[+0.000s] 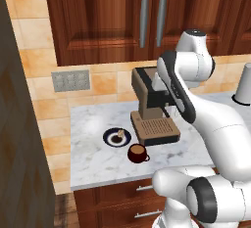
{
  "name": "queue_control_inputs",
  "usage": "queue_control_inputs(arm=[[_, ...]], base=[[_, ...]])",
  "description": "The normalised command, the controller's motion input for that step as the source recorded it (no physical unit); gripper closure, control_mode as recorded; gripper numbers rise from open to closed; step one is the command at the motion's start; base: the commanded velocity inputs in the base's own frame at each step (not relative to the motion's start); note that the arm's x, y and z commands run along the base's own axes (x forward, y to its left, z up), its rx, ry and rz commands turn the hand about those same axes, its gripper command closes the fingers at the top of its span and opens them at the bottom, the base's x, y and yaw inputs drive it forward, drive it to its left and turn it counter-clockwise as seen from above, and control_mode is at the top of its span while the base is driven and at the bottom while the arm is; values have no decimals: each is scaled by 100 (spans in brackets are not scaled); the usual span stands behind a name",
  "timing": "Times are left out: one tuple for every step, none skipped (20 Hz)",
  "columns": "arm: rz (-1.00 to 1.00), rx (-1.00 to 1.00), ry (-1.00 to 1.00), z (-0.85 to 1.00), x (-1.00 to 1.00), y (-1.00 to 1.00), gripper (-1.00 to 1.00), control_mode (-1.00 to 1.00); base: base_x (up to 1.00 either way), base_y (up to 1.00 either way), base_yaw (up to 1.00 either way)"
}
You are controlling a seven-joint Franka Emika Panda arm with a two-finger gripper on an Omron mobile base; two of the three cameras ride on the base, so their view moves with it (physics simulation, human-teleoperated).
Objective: Take a sugar cube from the saucer and place it inside the coffee. Then, grab milk from the fridge and place it next to the coffee on the counter to sweeten the coffee.
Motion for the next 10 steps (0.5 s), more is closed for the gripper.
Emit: queue_control_inputs(arm=[[-1, -5, 0, 0, 11, 4, -100, -100], [0, -1, 0, 0, 0, 0, -100, -100], [0, 0, 0, 0, 0, 0, -100, -100], [0, 0, 0, 0, 0, 0, -100, -100], [1, 0, 0, 0, -5, 4, -100, -100], [5, 0, 0, 0, -28, 13, -100, -100], [3, 1, -4, 0, -39, 19, -100, -100], [4, 3, -8, -4, -44, 44, -100, -100], [9, 0, -16, 0, -44, 67, -100, -100], [12, 0, -9, -1, -32, 83, -100, -100]], base=[[0, 0, 0], [0, 0, 0], [0, 0, 0], [0, 0, 0], [0, 0, 0], [0, 0, 0], [0, 0, 0], [0, 0, 0], [0, 0, 0], [0, 0, 0]])
